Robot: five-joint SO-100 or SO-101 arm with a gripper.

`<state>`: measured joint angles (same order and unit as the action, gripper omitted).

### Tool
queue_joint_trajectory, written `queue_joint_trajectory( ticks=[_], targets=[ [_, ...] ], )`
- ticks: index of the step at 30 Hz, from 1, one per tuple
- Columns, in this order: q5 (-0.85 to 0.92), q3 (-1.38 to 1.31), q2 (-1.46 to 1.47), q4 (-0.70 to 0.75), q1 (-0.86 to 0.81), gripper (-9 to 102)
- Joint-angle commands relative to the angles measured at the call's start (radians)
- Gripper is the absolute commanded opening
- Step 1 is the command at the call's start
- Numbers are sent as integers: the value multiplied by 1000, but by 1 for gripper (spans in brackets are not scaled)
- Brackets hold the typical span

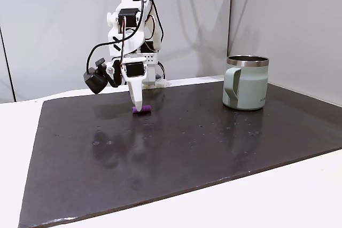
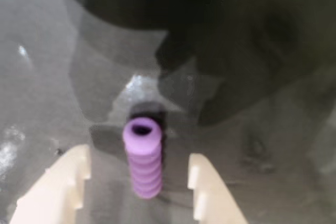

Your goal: Grasp a pengrip and put it in the cup.

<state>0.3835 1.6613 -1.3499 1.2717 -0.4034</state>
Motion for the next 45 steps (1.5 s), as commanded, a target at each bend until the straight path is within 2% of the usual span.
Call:
queue_joint_trajectory(
  ticks=[1,14,22,28,35,45],
  targets=[
    [18,-61,2,-25,3,24],
    [29,-104,78,-51,31,22],
    [28,-97,86,-57,44,5],
    [28,-112,78,-41,44,1],
    [-41,-245,-3,101,71,0],
    [-218,-379,-219,250,238,0]
  ],
)
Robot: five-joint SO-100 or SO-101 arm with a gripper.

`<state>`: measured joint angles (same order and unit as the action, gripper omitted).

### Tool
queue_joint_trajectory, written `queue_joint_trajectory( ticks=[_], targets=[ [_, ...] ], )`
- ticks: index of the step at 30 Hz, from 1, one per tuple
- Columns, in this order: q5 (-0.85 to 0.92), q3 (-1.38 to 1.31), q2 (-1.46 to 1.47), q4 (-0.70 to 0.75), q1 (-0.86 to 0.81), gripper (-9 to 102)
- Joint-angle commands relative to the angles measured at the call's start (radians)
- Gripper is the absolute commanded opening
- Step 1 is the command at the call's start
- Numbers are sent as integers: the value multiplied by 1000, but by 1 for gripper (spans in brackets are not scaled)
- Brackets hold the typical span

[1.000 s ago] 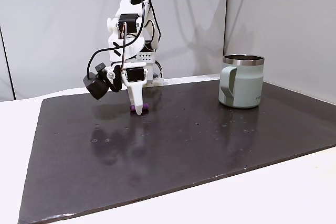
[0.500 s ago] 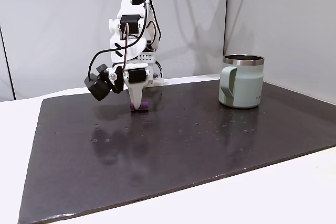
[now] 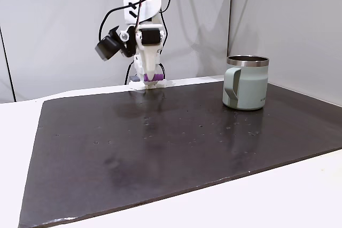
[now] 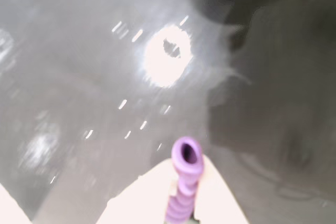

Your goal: Grasp a pengrip and put it in the cup.

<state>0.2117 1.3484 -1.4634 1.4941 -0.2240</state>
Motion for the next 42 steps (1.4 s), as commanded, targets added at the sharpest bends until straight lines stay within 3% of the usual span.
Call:
queue_joint_trajectory(
  ticks=[1,13,25,30,42],
  targets=[
    [-57,-66,-129,32,83,0],
    [-258,-34,-328,26,472,0],
    [-437,49,-333,-281,621,0],
    [-382,35,-314,-376,730,0],
    [-265,26,-295,-393,853,0]
  ],
)
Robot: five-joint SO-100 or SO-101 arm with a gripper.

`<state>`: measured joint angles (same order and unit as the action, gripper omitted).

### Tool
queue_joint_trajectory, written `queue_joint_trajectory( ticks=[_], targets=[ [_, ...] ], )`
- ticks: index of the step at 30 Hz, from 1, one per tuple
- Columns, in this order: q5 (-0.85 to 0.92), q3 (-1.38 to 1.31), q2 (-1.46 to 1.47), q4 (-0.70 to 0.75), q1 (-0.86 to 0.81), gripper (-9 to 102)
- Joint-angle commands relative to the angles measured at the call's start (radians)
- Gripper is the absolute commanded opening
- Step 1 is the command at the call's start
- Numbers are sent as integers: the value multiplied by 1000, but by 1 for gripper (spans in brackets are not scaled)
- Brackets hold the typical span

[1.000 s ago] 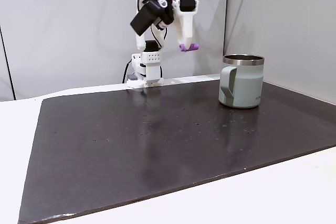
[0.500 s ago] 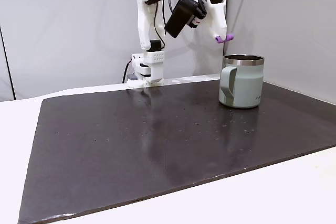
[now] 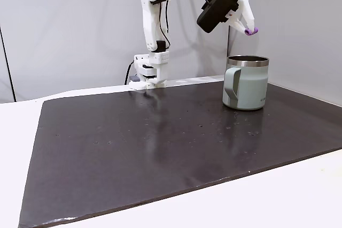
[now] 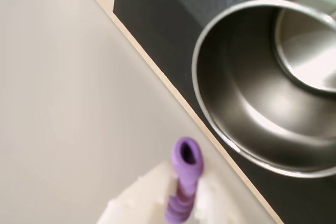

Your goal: Grasp a pengrip and put it in the cup.

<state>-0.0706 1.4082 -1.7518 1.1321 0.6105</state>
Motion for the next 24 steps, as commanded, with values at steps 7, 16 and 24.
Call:
queue_joint_trajectory(
  ticks=[7,16,24],
  targets=[
    [14,-28,-8,3,15,22],
    [11,-11,-29,8,14,24],
    [9,-8,-38,8,8,24]
  ],
)
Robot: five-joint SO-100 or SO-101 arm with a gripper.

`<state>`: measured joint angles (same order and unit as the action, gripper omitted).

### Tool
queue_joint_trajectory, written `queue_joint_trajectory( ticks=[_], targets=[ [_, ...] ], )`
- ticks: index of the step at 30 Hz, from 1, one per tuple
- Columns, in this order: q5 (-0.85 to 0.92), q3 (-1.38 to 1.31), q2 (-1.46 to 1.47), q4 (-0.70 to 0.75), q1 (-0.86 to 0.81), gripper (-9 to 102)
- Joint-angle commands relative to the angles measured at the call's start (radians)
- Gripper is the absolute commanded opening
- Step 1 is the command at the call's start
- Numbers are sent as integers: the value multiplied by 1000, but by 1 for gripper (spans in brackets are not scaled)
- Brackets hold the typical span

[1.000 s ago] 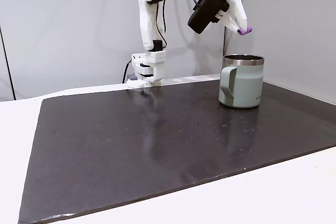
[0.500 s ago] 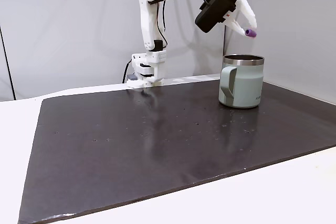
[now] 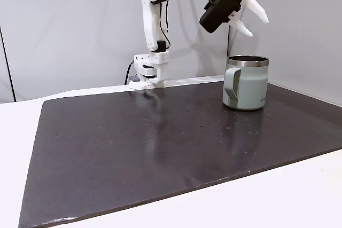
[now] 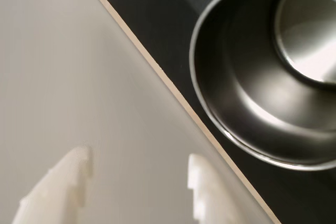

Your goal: Grasp a pengrip and put it in the cup.

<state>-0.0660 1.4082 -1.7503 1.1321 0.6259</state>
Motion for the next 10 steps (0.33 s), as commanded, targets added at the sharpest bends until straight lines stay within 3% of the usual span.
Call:
queue_joint_trajectory(
  ticks=[1,10],
  targets=[
    [5,-8,-40,8,-6,24],
    [5,-8,-32,8,-3,24]
  ],
)
